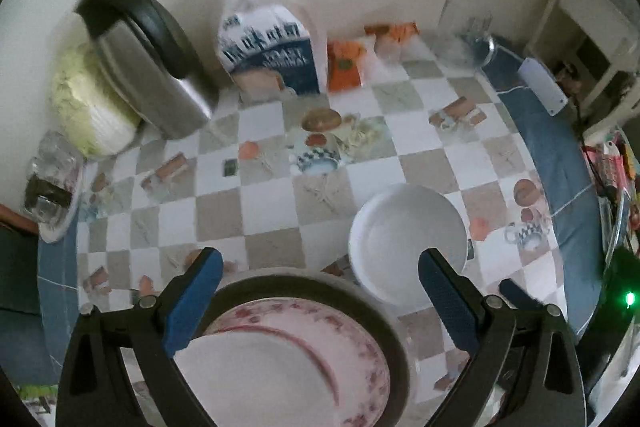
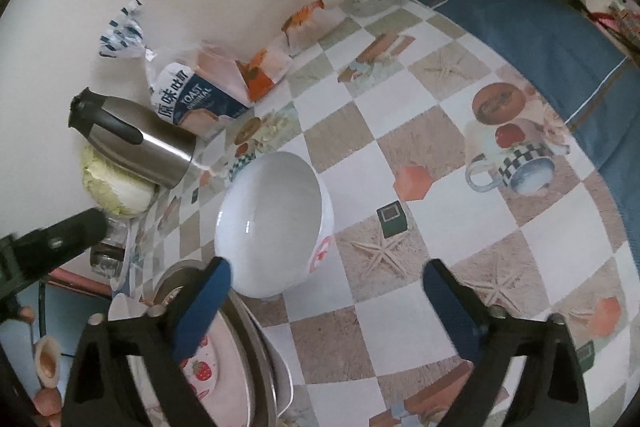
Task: Organize plates and bowls
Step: 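Move both tools from the basin toward the white round bowl, then close both tools on the rim of the white round bowl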
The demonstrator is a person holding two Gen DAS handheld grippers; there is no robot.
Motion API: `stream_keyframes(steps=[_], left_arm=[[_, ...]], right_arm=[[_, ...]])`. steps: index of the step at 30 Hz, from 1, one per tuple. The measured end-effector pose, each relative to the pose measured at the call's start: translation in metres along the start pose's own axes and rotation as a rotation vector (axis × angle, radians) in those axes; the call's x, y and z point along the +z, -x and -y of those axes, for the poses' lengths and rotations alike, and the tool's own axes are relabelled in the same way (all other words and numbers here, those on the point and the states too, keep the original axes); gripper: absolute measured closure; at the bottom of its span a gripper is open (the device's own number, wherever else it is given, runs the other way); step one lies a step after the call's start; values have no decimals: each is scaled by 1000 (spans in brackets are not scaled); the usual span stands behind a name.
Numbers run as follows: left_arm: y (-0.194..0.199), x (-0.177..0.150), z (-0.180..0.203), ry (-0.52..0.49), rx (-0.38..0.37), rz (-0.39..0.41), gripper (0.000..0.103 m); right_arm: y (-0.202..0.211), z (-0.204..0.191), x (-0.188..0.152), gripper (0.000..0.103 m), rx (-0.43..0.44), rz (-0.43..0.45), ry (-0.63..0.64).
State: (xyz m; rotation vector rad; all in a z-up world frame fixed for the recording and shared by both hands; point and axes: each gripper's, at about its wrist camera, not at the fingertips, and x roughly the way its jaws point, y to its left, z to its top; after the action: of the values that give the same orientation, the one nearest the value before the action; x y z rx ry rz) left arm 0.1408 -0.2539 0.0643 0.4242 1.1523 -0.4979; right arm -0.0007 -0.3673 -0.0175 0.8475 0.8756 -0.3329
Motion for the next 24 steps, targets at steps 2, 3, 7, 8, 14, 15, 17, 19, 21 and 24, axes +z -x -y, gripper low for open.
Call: stream_keyframes(steps=[2, 3, 7, 8, 14, 15, 17, 19, 21, 24], left_arm=[[-13, 7, 9, -30, 31, -20, 5], [-18, 11, 13, -44, 49, -27, 6], [-44, 21, 23, -78, 107, -75, 31], [-51, 22, 24, -76, 108, -91, 31], [-90, 24, 34, -86, 135, -170, 43], [-93, 23, 36, -86, 134, -176, 44], [-100, 22, 38, -91, 134, -184, 44], [-105, 22, 39, -90, 136, -190, 46], [-108, 22, 39, -80, 129, -196, 55], [-110, 21, 39, -69, 102, -205, 64]], right_arm=[[-7, 2, 1, 14, -3, -9, -5], [-10, 3, 1, 16, -2, -10, -7], [-23, 8, 6, 20, 10, -18, -5], [-27, 10, 7, 20, 6, -21, -8], [-45, 6, 9, 34, 11, -47, 12], [-47, 6, 8, 42, 16, -47, 15], [-51, 6, 8, 54, 21, -53, 11], [-53, 7, 8, 63, 45, -54, 2], [-53, 6, 7, 71, 75, -44, -5], [-50, 3, 8, 79, 90, -30, -1]])
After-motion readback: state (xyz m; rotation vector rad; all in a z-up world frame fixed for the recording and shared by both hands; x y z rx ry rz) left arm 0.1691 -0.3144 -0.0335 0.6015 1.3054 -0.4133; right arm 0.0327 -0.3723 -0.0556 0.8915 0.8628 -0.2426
